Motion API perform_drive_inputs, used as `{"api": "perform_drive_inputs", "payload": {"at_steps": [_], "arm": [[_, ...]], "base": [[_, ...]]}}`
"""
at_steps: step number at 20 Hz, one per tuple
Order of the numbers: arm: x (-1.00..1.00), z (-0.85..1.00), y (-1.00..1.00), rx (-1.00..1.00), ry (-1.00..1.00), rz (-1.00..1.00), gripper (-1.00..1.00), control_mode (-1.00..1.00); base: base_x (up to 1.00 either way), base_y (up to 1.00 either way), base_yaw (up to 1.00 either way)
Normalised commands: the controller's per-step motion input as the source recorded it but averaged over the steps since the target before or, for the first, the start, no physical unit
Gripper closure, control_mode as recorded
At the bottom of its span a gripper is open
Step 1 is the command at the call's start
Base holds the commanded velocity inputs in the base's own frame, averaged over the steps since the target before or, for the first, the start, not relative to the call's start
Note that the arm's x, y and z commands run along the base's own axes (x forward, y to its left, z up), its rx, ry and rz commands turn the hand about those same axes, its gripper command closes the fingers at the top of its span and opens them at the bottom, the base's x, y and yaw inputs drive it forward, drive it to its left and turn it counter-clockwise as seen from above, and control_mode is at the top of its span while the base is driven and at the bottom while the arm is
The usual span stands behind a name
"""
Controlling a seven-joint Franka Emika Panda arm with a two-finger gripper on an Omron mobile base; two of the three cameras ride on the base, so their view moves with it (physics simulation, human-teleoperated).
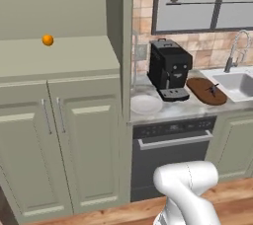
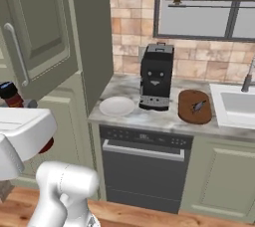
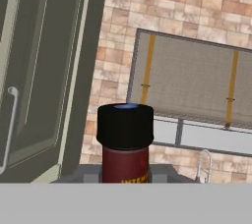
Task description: Pick the fish from the plate and place it on the cutting board. Then pick the condiment bottle from the cabinet and place it next to the cutting board.
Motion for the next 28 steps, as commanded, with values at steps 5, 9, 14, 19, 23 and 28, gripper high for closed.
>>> {"api": "perform_drive_inputs", "payload": {"at_steps": [5, 9, 14, 19, 23, 28], "arm": [[0.0, 0.0, 0.0, 0.0, 0.0, 0.0, 1.0, 1.0], [0.0, 0.0, 0.0, 0.0, 0.0, 0.0, 1.0, 1.0], [0.0, 0.0, 0.0, 0.0, 0.0, 0.0, 1.0, 1.0], [0.0, 0.0, 0.0, 0.0, 0.0, 0.0, 1.0, 1.0], [0.0, 0.0, 0.0, 0.0, 0.0, 0.0, 1.0, 1.0], [0.0, 0.0, 0.0, 0.0, 0.0, 0.0, 1.0, 1.0]], "base": [[0.0, -0.33, 0.0], [0.03, -0.19, 0.0], [0.21, -0.11, 0.0], [0.33, -0.1, 0.0], [0.41, -0.18, 0.0], [0.45, -0.21, 0.0]]}}
